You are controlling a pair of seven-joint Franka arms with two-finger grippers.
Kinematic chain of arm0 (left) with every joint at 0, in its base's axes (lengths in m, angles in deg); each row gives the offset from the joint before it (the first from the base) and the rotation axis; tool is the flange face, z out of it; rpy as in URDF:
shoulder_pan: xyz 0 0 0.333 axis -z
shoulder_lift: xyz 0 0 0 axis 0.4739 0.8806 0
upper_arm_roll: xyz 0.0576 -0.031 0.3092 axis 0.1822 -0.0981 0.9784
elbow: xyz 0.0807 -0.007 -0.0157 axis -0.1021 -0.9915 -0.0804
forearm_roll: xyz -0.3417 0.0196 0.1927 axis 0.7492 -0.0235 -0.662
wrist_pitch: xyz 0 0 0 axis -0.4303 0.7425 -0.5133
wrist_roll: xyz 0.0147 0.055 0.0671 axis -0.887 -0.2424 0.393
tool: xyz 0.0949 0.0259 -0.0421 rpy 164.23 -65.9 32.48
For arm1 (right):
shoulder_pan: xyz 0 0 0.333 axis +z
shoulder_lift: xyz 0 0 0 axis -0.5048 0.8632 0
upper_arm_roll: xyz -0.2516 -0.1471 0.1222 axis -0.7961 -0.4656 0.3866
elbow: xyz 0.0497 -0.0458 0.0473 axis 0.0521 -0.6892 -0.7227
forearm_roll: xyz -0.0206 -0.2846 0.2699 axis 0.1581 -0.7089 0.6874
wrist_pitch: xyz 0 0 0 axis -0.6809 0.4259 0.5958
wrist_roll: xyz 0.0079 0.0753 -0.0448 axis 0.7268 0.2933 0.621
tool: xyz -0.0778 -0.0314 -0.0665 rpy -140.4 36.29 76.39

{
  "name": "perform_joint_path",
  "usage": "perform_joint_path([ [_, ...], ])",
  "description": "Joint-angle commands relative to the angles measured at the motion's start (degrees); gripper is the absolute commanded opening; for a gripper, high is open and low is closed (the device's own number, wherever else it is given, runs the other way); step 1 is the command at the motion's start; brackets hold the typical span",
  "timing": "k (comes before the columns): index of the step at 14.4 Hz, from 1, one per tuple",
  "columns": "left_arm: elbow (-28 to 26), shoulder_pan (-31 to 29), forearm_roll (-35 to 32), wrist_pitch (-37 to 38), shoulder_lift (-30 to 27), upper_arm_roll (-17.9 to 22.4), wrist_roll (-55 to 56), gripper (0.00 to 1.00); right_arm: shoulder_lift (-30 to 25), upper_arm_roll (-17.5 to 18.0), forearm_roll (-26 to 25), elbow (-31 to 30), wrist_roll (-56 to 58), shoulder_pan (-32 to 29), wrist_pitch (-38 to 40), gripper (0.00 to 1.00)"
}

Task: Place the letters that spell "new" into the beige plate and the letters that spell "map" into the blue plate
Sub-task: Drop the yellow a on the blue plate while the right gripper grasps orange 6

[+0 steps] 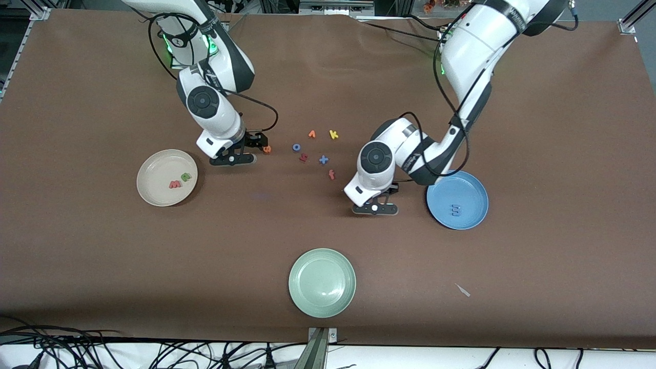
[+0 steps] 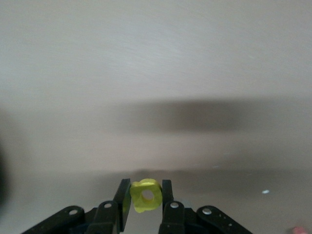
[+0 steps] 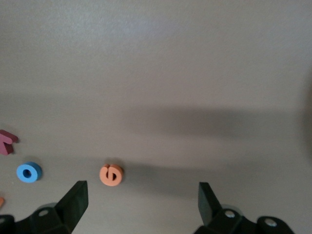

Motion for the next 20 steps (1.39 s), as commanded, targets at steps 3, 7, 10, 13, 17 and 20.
perform_joint_path([
  [3,-1.3,-6.5,0.2,13.1,-4.7,-0.2,-9.5,0.04,3.2,1.0,0.1,-1.6,-7.2,5.3,-7.4,1.0],
  [7,-2.6,-11.1,-0.3,14.7,-4.3,0.0,-16.7,0.04,5.4,0.9,-0.3,-1.4,-7.3,5.5,-7.9,0.96],
  [10,-2.8,-14.7,-0.3,14.6,-3.5,0.0,-22.3,0.05,6.0,0.6,-0.5,-1.3,-6.9,5.5,-8.2,0.87],
  [13,-2.8,-16.3,-0.2,14.5,-1.6,0.0,-24.0,0.22,6.9,0.5,-2.0,-0.9,-6.8,5.3,-8.4,0.82],
  [17,-2.5,-16.1,-0.2,14.7,-2.0,-0.3,-24.0,1.0,7.0,0.4,-2.5,-0.6,-6.6,5.1,-8.4,0.73],
  [20,-1.9,-15.6,0.7,14.8,-2.7,-1.3,-23.3,1.0,7.0,0.2,-2.5,-0.4,-5.8,4.9,-8.4,0.64],
])
